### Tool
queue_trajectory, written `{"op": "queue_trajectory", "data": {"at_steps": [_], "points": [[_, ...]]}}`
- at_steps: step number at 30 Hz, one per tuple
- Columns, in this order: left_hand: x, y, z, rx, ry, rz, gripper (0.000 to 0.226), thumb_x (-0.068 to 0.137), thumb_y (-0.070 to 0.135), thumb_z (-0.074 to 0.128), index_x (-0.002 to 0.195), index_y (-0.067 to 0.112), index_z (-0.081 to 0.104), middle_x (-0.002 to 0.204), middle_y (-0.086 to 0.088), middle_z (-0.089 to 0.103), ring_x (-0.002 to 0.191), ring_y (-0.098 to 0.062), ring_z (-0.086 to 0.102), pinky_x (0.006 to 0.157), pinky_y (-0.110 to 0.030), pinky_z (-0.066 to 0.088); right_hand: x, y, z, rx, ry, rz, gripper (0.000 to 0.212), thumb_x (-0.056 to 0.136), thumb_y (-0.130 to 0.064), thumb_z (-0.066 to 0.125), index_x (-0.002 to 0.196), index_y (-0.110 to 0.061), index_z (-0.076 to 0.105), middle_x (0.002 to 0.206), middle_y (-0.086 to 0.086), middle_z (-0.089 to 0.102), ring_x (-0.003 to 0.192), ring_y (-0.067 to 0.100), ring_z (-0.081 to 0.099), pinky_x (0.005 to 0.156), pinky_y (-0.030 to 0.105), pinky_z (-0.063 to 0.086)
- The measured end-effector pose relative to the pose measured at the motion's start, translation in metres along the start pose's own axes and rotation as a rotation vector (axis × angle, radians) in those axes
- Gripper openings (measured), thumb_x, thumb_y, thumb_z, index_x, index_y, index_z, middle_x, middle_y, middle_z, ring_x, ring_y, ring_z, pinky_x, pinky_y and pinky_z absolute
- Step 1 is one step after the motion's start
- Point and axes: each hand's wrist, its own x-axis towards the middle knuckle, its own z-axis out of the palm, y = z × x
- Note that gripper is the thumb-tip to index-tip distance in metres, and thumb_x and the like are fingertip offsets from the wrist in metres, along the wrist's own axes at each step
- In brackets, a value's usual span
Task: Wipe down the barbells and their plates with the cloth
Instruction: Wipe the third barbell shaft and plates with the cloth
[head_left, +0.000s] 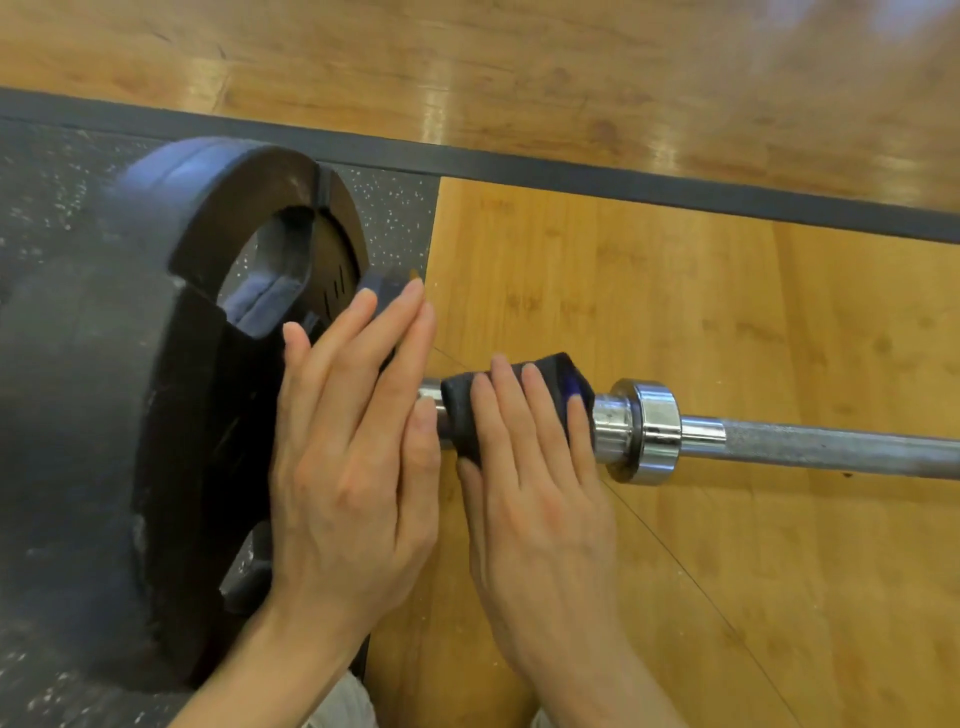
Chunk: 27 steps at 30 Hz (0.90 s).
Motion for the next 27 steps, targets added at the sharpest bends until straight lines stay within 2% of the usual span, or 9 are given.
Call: {"op": "queue_trajectory", "data": {"at_steps": [3,6,12,14,16,18,23,25,27], "points": [[-0.001,0.000,-0.001,0.011,-0.003,0.002,0.043,0.104,0.014,0.033,0.140,-0.003,0.050,0.147,-0.010,0.047,0.145,-0.025,0.034,0.125,-0.039,0.007,0.017,0.000,0.006,0.002,-0.004,-0.009,0.045,0.108,-0.028,0.033,0.141,-0.007,0.055,0.146,0.012,0.056,0.141,0.028,0.046,0.123,0.046,0.022],[0.000,0.000,-0.001,0.027,-0.007,0.012,0.043,0.106,0.015,0.032,0.138,-0.004,0.053,0.146,-0.013,0.048,0.144,-0.027,0.036,0.125,-0.039,0.007,0.060,-0.006,0.012,-0.057,-0.041,0.081,0.049,0.108,-0.038,0.029,0.101,-0.014,0.071,0.098,0.007,0.074,0.099,0.027,0.068,0.118,0.047,0.032],[0.002,0.001,0.000,0.027,0.002,0.004,0.043,0.104,0.013,0.033,0.138,-0.005,0.052,0.147,-0.012,0.048,0.144,-0.027,0.035,0.126,-0.037,0.006,-0.007,-0.009,-0.006,-0.020,-0.018,0.001,0.053,0.107,-0.031,0.030,0.149,-0.002,0.045,0.156,0.017,0.041,0.148,0.030,0.034,0.122,0.045,0.022],[0.000,0.001,0.000,0.039,-0.006,0.008,0.043,0.105,0.014,0.033,0.138,-0.005,0.053,0.146,-0.013,0.048,0.144,-0.027,0.036,0.126,-0.037,0.006,0.005,-0.006,-0.001,-0.019,-0.023,0.004,0.054,0.109,-0.034,0.026,0.144,-0.002,0.052,0.150,0.018,0.050,0.143,0.032,0.042,0.122,0.045,0.024],[0.002,0.000,-0.001,0.040,-0.008,0.008,0.043,0.105,0.014,0.033,0.139,-0.005,0.053,0.146,-0.013,0.049,0.144,-0.027,0.036,0.125,-0.037,0.006,0.041,-0.008,0.010,-0.044,-0.004,0.050,0.051,0.108,-0.036,0.028,0.116,-0.008,0.069,0.116,0.014,0.071,0.113,0.032,0.064,0.117,0.047,0.033],[0.003,0.001,0.000,0.031,-0.012,0.007,0.043,0.105,0.013,0.034,0.139,-0.004,0.052,0.147,-0.012,0.048,0.144,-0.027,0.035,0.125,-0.036,0.005,0.062,-0.005,0.012,-0.074,0.031,0.092,0.045,0.106,-0.037,0.032,0.089,-0.015,0.068,0.084,0.007,0.070,0.084,0.027,0.066,0.110,0.048,0.041],[0.002,0.001,0.000,0.036,0.003,0.011,0.043,0.103,0.011,0.035,0.140,-0.003,0.051,0.148,-0.011,0.047,0.144,-0.027,0.035,0.125,-0.037,0.005,0.000,0.009,-0.001,-0.046,0.059,0.056,0.041,0.105,-0.025,0.041,0.136,-0.003,0.056,0.141,0.015,0.057,0.139,0.032,0.047,0.121,0.045,0.026],[0.001,0.000,0.000,0.043,-0.001,0.008,0.043,0.104,0.011,0.034,0.140,-0.003,0.051,0.147,-0.012,0.047,0.144,-0.027,0.035,0.125,-0.038,0.005,0.007,0.011,0.004,-0.064,0.045,0.088,0.044,0.105,-0.029,0.040,0.133,0.000,0.058,0.137,0.018,0.059,0.135,0.035,0.051,0.120,0.046,0.027],[0.000,0.001,-0.001,0.041,-0.012,0.009,0.043,0.105,0.013,0.033,0.140,-0.004,0.051,0.147,-0.013,0.048,0.144,-0.027,0.035,0.125,-0.037,0.005,0.038,0.008,0.011,-0.112,0.052,0.132,0.045,0.105,-0.036,0.037,0.105,-0.004,0.069,0.102,0.015,0.070,0.103,0.034,0.065,0.117,0.047,0.033]]}}
